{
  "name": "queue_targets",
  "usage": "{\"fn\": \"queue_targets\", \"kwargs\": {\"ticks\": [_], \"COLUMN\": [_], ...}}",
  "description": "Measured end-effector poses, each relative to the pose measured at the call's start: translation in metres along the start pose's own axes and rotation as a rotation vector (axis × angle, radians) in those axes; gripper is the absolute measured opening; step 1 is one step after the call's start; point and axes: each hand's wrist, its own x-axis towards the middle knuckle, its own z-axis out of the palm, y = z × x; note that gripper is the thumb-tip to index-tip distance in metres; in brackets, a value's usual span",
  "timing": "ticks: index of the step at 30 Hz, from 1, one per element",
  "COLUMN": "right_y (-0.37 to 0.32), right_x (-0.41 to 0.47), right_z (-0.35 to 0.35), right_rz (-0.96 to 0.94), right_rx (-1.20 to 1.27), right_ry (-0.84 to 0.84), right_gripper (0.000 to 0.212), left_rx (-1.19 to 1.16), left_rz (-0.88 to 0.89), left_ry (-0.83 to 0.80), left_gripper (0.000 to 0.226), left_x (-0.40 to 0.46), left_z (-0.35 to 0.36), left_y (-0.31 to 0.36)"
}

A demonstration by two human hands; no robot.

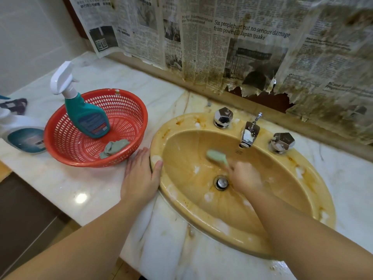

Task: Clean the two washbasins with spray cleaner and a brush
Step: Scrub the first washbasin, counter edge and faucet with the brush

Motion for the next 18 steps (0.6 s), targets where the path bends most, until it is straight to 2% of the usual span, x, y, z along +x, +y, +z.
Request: {"fn": "queue_targets", "kwargs": {"ticks": [1,2,4,5,8,11,12,14,15,17,18], "right_y": [0.0,-0.002,-0.006,-0.01,-0.022,-0.028,-0.031,-0.032,-0.031,-0.025,-0.022], "right_x": [0.0,0.003,0.009,0.012,0.02,0.026,0.028,0.03,0.03,0.031,0.03], "right_z": [0.0,-0.002,-0.005,-0.008,-0.015,-0.015,-0.016,-0.016,-0.015,-0.009,-0.007], "right_rz": [0.005,-0.012,-0.117,-0.157,-0.143,-0.272,-0.271,-0.193,-0.196,-0.274,-0.26], "right_rx": [-0.037,-0.015,0.099,0.095,-0.01,0.047,0.038,-0.033,-0.03,0.008,0.023], "right_ry": [-0.094,-0.061,0.183,0.194,-0.087,0.163,0.146,-0.081,-0.085,0.145,0.162], "right_gripper": [0.032,0.03,0.024,0.023,0.024,0.021,0.022,0.025,0.025,0.022,0.021], "left_rx": [0.001,-0.001,-0.001,0.002,0.009,-0.001,-0.002,0.002,0.004,0.001,0.0], "left_rz": [-0.002,-0.002,-0.008,-0.009,-0.005,-0.007,-0.01,-0.011,-0.012,-0.012,-0.013], "left_ry": [0.002,0.004,0.003,0.003,0.0,0.001,0.005,0.006,0.005,0.003,0.004], "left_gripper": [0.074,0.074,0.074,0.074,0.077,0.078,0.077,0.075,0.075,0.075,0.075], "left_x": [-0.001,0.0,0.001,0.002,0.002,0.0,0.001,0.002,0.002,0.002,0.002], "left_z": [0.001,0.0,0.001,0.002,0.004,0.003,0.003,0.003,0.003,0.003,0.003], "left_y": [-0.001,-0.001,0.0,-0.001,-0.002,-0.002,-0.002,-0.001,-0.001,-0.001,0.0]}}
